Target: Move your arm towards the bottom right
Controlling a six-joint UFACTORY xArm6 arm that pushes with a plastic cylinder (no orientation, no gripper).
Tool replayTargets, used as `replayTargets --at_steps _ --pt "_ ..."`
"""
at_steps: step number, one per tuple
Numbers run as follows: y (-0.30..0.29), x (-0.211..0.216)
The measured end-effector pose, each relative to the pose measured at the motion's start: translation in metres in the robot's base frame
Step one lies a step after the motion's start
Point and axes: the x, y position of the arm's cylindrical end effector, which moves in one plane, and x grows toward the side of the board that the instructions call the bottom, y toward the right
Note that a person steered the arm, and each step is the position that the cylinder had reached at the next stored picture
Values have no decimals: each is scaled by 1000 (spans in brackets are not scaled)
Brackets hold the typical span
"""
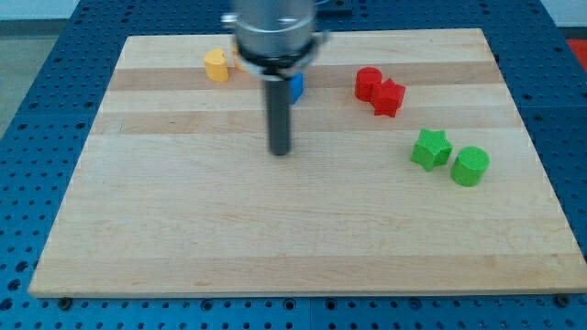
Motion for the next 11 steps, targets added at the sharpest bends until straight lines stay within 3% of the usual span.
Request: replayTargets --at_steps 1,6,7,9,11 --pt "-60 -21" --pt "-71 -78" --pt "-67 -84" --pt "-3 -72" --pt "9 -65"
